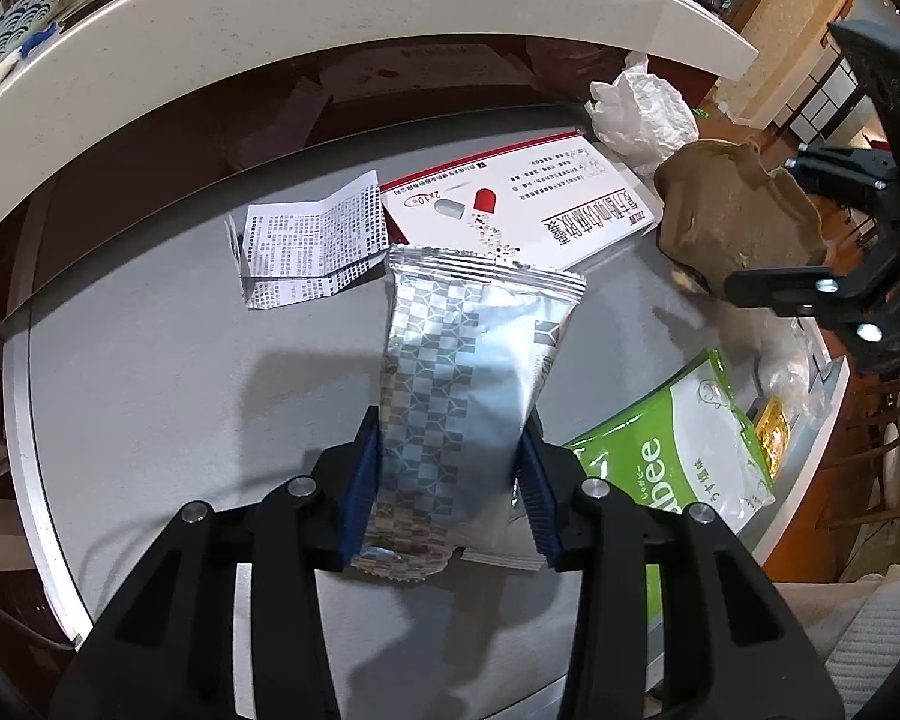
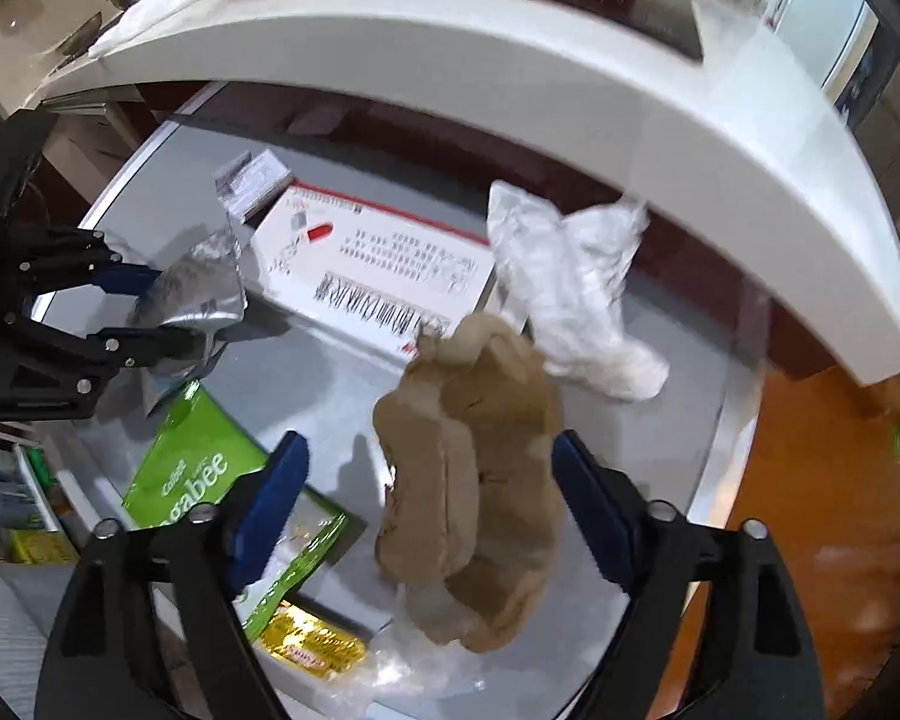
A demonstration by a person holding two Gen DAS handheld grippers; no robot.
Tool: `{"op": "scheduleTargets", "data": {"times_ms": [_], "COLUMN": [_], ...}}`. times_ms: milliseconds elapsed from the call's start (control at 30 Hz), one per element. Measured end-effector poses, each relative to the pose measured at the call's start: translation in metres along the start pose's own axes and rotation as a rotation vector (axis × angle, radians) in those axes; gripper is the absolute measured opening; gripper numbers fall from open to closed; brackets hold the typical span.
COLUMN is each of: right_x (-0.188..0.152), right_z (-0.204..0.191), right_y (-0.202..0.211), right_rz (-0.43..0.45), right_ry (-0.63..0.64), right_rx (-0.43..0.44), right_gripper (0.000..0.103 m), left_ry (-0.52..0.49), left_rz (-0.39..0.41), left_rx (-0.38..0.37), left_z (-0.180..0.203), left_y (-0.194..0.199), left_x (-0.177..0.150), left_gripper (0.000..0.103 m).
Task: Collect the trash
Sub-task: 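Lift the foil packet with left tool while right tool lifts the pulp carrier, then carry the foil packet and pulp carrier down past the tray edge toward the bin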
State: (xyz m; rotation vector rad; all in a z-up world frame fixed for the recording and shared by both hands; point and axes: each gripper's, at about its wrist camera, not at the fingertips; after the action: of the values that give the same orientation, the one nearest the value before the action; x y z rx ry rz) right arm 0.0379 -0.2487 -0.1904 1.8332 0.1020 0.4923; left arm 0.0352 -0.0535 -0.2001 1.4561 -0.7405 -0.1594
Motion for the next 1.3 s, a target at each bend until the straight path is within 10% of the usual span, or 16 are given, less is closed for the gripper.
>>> {"op": "scheduleTargets", "data": {"times_ms": [167, 700, 1300], "right_x": [-0.002, -0.019, -0.004], "right_z": [-0.002, -0.007, -0.045], "right_y": [-0.011, 0.042, 0.145], "right_rz": [-0.032, 0.135, 0.443], "right_ry": [0.021, -0.063, -0.006], "right_rx": [0.002, 0.150, 0.227], "right_gripper": [0.017, 0.016, 0.016], "left_ry": [0.006, 0.102, 0.198], "left_rz": [0.001, 0.086, 0.338], "left_rx": [0.007, -0.038, 0.083], "left_z": [-0.003, -0.019, -0.024], "left_y": [0.001, 0.045, 0.152], "left_x": [-0.005, -0.014, -0.005], "left_gripper": [0.044, 0.042, 0.042]}}
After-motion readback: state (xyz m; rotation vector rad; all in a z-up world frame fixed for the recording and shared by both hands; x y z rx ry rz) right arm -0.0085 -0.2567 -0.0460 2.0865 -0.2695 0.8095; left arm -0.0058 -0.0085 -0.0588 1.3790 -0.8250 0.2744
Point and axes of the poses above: each gripper's, at about its wrist camera, not at the fingertips, and y roughly against the way its jaws point, z to its right, x to its top, and after that the axes turned 13 degrees about x, right-handed
